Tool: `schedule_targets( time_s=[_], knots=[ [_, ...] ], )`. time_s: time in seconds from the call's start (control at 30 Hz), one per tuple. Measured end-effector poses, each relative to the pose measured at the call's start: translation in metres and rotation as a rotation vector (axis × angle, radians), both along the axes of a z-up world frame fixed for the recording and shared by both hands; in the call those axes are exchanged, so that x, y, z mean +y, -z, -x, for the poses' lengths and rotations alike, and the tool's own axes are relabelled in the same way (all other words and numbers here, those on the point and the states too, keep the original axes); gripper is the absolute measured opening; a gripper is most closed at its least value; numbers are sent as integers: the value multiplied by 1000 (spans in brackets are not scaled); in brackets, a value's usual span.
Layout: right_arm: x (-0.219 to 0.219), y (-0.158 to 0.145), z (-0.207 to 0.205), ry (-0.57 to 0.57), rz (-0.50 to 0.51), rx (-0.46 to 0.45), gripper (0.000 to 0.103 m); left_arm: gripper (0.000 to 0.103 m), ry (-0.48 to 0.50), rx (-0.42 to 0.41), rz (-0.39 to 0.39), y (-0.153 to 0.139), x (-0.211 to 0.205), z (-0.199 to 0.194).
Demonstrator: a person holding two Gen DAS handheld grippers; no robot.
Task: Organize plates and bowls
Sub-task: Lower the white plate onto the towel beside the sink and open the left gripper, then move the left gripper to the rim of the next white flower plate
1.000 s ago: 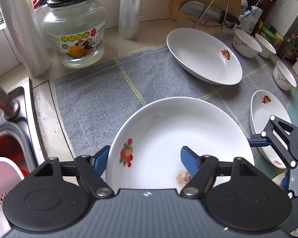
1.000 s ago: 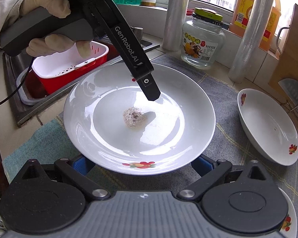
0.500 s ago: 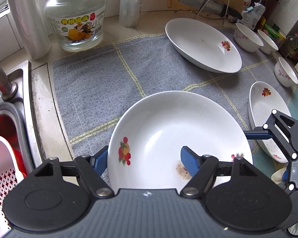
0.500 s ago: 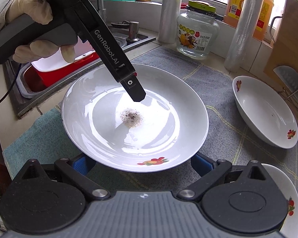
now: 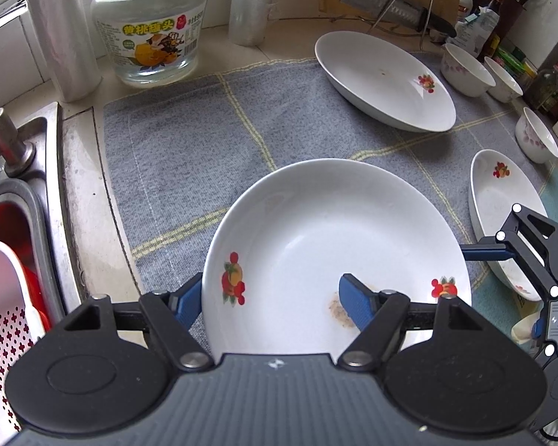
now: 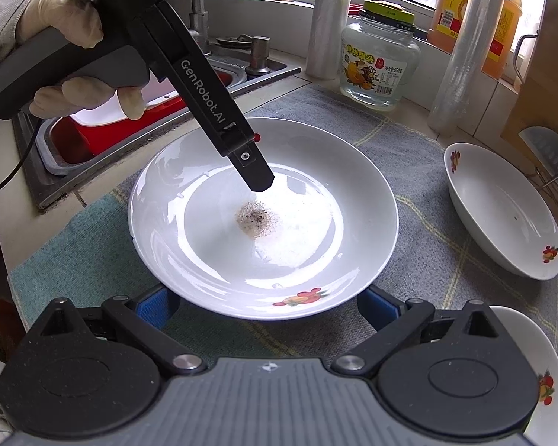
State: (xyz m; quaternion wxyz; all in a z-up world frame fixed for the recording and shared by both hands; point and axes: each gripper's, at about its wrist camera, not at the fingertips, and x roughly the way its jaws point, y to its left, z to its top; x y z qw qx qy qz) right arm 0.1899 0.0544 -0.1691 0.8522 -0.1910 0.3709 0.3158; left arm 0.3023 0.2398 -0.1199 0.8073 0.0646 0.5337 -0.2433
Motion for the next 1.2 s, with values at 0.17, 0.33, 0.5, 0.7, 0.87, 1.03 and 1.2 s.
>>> schedule_targets(
  time_s=[0.17,0.33,0.5,0.7,0.87,1.03,1.2],
  knots=[
    [-3,-3,4,4,14,-15,103,85,-5,-82,-26,-7,-1,14],
    [-16,-9,8,30,12,-18,103,90,-27,-198,-73,-21,-2,30],
    [-30,-22,16,61,-1,-55,103,93,-72,-296,-75,-41,-10,49],
    [-53,-43,17,143,-29,-130,103,95,-129,-379,-24,-58,-27,71],
    [-80,-51,20,219,-45,-162,103,96,-150,-398,13,-62,-50,87],
    [-111,-54,24,288,-51,-165,103,96,-150,-402,23,-62,-77,99],
    [-141,-53,30,333,-51,-154,103,96,-138,-388,23,-58,-101,108]
  ],
)
